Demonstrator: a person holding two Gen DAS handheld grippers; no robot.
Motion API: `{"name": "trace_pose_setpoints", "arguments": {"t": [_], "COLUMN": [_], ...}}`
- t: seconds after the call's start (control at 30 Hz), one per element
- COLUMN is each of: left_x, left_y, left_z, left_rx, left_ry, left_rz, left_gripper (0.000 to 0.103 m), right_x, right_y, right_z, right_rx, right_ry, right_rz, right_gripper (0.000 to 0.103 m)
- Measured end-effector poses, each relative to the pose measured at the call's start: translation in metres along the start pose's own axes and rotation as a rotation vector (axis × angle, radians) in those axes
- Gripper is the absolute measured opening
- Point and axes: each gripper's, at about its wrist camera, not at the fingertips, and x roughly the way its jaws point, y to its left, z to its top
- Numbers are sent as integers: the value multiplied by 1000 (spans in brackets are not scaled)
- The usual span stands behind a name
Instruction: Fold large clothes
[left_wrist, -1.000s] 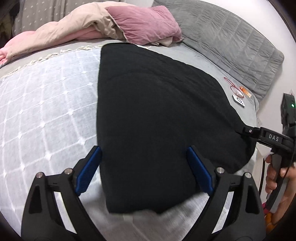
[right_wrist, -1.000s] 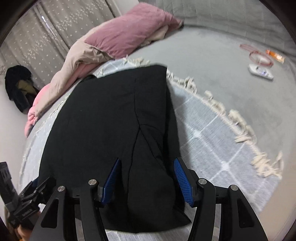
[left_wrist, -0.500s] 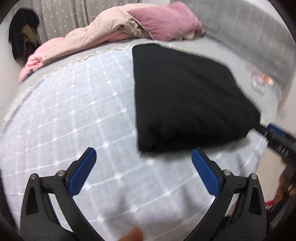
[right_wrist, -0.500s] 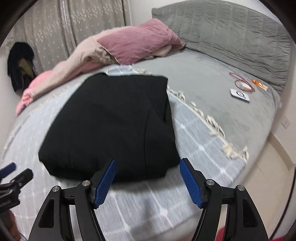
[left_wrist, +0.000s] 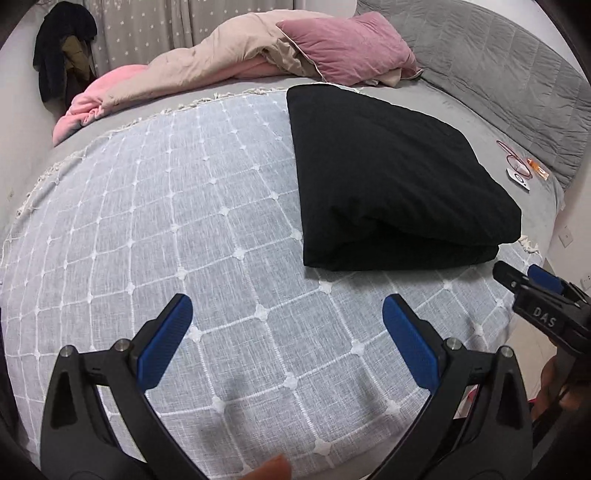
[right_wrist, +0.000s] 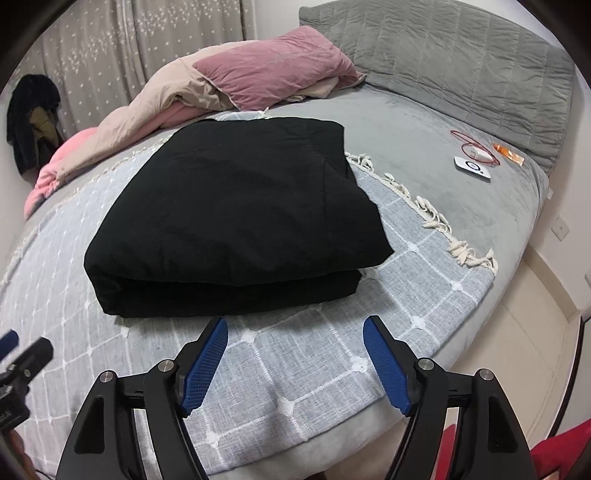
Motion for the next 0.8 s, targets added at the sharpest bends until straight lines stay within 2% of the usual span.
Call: {"name": "trace_pose_setpoints", "arguments": {"t": [0.2, 0.8], "left_x": [2, 8], "left_y": [2, -2], "left_z": [-2, -8], "left_rx": [-9, 6], "left_ry": [10, 43], "left_rz": [-3, -18], "left_gripper": [102, 102], "right_x": [9, 10], "right_y": [8, 7], "right_z": [-2, -6], "right_rx": [-28, -23], "right_ry": [31, 48], "right_rz": [-8, 23], "right_gripper": [77, 77]}}
